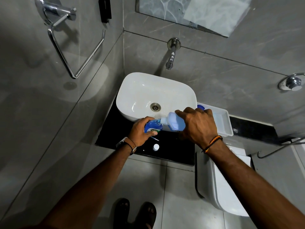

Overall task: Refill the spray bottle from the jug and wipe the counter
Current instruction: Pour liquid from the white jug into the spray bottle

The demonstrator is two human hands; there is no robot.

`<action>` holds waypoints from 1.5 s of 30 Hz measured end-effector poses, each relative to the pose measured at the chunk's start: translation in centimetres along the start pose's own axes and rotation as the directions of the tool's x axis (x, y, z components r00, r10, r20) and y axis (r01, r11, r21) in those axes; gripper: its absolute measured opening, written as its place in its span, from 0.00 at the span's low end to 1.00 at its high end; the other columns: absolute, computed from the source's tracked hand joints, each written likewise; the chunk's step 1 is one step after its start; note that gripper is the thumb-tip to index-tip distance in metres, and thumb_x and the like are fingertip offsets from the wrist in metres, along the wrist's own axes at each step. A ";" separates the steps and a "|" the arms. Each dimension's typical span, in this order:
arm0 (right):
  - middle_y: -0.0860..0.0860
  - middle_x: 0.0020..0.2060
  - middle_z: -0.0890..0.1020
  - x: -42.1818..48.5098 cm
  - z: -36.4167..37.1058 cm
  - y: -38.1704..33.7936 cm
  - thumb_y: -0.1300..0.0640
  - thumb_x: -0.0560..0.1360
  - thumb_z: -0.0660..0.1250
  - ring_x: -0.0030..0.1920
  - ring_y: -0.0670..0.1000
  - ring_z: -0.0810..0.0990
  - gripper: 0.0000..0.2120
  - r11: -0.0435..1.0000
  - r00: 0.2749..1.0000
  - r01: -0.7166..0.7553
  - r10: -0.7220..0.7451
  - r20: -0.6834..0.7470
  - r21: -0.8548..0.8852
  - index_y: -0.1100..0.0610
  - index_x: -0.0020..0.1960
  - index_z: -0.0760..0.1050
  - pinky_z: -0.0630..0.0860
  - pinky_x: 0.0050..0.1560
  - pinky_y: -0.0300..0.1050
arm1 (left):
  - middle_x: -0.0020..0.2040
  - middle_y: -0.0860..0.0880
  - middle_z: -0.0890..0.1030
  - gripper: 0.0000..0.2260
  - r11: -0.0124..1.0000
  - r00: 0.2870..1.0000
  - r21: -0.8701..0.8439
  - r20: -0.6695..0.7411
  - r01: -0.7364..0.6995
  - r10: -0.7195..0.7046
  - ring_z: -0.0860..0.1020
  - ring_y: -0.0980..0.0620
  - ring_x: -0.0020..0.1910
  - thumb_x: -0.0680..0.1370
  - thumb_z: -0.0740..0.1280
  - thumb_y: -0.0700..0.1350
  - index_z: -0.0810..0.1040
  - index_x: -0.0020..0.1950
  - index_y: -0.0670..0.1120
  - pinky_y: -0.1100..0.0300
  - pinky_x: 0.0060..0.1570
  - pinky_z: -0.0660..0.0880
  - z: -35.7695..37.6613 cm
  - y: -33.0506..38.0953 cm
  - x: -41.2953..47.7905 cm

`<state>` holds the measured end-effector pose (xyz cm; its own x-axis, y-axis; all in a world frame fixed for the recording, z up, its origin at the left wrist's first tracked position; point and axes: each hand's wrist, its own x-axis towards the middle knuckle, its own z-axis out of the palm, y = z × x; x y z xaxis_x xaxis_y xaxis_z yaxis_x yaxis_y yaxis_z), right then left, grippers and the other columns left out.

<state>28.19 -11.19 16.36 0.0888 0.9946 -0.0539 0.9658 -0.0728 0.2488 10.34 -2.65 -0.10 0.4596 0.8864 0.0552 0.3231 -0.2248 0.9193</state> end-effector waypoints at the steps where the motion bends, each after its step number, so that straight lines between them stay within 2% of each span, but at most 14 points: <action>1: 0.50 0.56 0.83 0.1 0.0 -0.1 0.37 0.65 0.76 0.51 0.60 0.82 0.37 1.000 1.000 0.000 0.000 0.002 0.001 0.44 0.72 0.72 0.73 0.57 0.58 | 0.55 0.42 0.83 0.23 1.000 1.000 0.001 -0.001 -0.001 0.001 0.82 0.43 0.53 0.69 0.80 0.40 0.77 0.61 0.40 0.44 0.56 0.80 0.0 0.0 0.0; 16: 0.49 0.57 0.83 0.1 -0.5 -0.5 0.37 0.68 0.74 0.53 0.60 0.82 0.35 1.000 1.000 0.002 -0.002 0.013 -0.003 0.43 0.73 0.71 0.73 0.58 0.56 | 0.55 0.41 0.82 0.23 1.000 1.000 -0.015 0.023 0.007 -0.006 0.81 0.43 0.54 0.69 0.80 0.39 0.77 0.61 0.40 0.44 0.57 0.80 -0.4 0.0 -0.1; 32: 0.48 0.60 0.82 -0.3 -1.3 -0.3 0.35 0.67 0.75 0.56 0.59 0.82 0.38 0.999 0.999 -0.009 0.011 0.037 -0.032 0.42 0.74 0.69 0.72 0.59 0.56 | 0.54 0.43 0.83 0.22 1.000 0.999 -0.008 0.030 -0.019 0.019 0.81 0.44 0.52 0.69 0.80 0.41 0.77 0.60 0.42 0.44 0.56 0.80 -0.1 0.1 0.0; 45: 0.48 0.59 0.82 -0.2 -1.2 -0.2 0.35 0.66 0.75 0.55 0.59 0.82 0.39 0.999 1.000 -0.008 0.009 0.024 -0.039 0.42 0.74 0.69 0.73 0.60 0.57 | 0.54 0.44 0.83 0.22 1.000 0.999 -0.008 0.032 -0.017 0.017 0.81 0.44 0.53 0.70 0.80 0.41 0.77 0.61 0.42 0.44 0.56 0.80 0.2 0.0 0.2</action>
<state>27.71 -11.25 17.44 0.1034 0.9918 -0.0748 0.9549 -0.0780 0.2864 10.57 -2.57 -0.16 0.4915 0.8689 0.0580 0.3085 -0.2360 0.9215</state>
